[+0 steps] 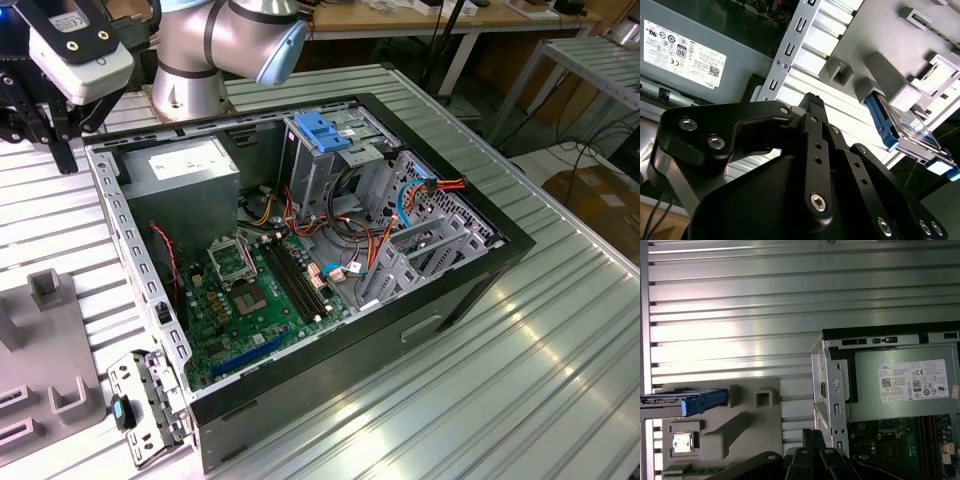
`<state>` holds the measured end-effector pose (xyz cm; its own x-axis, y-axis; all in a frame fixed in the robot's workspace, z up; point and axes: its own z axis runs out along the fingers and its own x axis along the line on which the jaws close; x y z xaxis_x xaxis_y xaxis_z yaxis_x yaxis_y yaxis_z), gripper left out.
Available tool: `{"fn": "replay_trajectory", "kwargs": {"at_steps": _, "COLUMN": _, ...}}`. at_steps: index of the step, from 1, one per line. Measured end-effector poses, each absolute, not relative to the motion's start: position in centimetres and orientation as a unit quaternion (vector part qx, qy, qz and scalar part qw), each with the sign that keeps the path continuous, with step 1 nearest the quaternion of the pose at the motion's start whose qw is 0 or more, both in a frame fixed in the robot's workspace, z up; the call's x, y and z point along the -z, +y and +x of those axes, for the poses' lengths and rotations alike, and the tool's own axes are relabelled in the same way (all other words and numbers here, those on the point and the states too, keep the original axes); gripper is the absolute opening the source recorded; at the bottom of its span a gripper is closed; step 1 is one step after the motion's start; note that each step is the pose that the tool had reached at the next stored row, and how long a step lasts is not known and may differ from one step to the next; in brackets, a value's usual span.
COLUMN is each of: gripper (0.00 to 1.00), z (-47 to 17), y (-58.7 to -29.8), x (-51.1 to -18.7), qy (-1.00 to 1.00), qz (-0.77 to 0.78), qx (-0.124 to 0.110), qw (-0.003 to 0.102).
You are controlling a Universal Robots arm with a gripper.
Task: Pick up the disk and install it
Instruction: 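Reach for the disk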
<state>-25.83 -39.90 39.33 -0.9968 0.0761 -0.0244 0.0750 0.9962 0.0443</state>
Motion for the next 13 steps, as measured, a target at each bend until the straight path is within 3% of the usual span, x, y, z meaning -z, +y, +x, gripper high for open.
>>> {"fn": "replay_trajectory", "kwargs": {"at_steps": 13, "gripper": 0.11, "z": -27.1, "y": -39.9, "x": -39.3, "qy": 0.999, "qz": 0.038, "qx": -0.022, "qw": 0.013}}
